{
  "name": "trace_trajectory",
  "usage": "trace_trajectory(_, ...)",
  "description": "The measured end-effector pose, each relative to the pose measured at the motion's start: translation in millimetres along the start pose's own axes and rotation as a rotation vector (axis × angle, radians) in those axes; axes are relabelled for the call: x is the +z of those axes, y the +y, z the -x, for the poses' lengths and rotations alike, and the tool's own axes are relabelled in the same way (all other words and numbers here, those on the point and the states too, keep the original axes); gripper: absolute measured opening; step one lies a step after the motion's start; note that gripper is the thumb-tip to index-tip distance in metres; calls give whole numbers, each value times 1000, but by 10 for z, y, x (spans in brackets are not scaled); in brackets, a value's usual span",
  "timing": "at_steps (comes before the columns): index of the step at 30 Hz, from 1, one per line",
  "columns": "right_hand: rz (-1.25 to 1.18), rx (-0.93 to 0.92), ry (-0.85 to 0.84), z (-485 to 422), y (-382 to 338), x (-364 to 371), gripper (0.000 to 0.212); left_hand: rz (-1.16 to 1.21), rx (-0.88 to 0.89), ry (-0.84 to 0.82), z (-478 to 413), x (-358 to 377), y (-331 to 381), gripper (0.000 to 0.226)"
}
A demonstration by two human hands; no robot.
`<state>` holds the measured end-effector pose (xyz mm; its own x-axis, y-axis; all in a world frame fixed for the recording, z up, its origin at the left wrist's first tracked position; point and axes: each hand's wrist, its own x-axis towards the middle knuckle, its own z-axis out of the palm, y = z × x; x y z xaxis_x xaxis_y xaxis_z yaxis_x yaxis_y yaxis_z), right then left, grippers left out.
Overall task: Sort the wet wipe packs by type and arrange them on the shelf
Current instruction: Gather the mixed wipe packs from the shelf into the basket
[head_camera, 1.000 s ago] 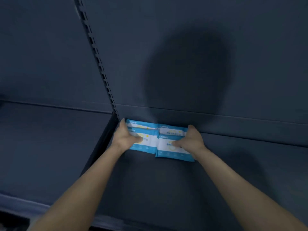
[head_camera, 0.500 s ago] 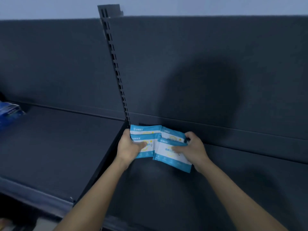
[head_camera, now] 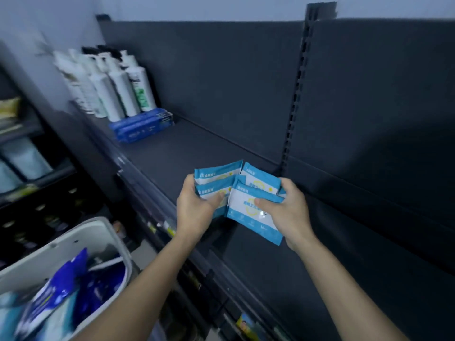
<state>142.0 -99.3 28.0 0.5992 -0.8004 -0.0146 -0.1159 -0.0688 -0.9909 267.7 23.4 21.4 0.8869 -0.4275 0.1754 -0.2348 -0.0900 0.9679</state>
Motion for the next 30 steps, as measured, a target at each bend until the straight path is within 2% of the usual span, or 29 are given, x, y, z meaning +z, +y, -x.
trace_trajectory(10,111,-41,-305,620,-134,1555,37,35,-117,294,409,-1718,-370,39)
trace_trajectory(18,241,-32,-512,1333,-21,2796,40,-37,-250,424,856,-3138,-813,38)
trace_trajectory(21,321,-47,-552,1524,72,3147,34,-63,-318,470,1001,-3562,-1019,37)
trace_trajectory(25,383,-33,-594,1722,199,3500,33,-89,-403,478,1102,-3941,-1268,33)
trace_trajectory(30,444,-21,-629,1745,268,3671,35,-125,-439,382,1114,-4068,-1470,31)
